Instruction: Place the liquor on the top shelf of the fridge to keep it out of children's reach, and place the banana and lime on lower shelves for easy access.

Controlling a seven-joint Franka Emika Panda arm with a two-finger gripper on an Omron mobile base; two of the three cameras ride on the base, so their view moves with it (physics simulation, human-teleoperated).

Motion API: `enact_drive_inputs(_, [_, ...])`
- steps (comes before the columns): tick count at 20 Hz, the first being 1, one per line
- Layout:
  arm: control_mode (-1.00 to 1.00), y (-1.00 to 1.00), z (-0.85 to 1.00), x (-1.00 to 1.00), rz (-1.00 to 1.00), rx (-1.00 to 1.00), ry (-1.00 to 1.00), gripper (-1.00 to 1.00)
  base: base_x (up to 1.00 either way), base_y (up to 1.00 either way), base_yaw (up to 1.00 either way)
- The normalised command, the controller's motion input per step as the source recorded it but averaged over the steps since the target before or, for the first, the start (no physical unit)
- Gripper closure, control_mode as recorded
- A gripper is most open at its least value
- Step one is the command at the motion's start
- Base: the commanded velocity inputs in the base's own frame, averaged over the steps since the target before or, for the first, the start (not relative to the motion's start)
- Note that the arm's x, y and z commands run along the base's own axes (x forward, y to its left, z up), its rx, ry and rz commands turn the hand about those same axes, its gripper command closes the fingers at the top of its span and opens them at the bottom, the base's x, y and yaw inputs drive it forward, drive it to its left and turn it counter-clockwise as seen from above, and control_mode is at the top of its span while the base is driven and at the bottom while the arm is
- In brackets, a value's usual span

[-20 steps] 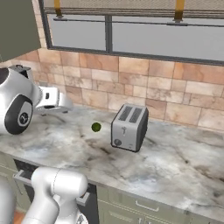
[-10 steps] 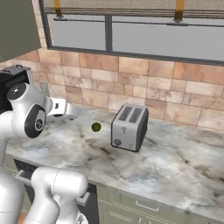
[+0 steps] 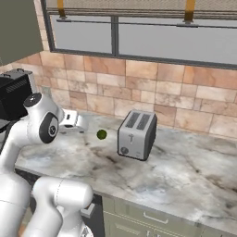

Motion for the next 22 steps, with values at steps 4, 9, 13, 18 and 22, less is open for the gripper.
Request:
enact_drive_inputs(4, [-1.00, 0.12, -0.22, 0.31, -0.12, 0.01, 0.16, -1.00, 0.00, 0.00, 0.00])
enact_drive_inputs(9, [-1.00, 0.00, -0.34, 0.37, -0.18, 0.13, 0.07, -1.00, 0.00, 0.00, 0.00])
enact_drive_inputs(13, [-1.00, 0.00, -0.38, 0.33, -0.19, 0.17, 0.00, -1.00, 0.00, 0.00, 0.00])
enact_drive_inputs(18, [-1.00, 0.00, -0.19, 0.36, -0.18, 0.07, 0.00, -1.00, 0.00, 0.00, 0.00])
enact_drive_inputs(22, [-1.00, 0.02, -0.02, 0.27, -0.05, 0.00, 0.00, -1.00, 0.00, 0.00, 0.00])
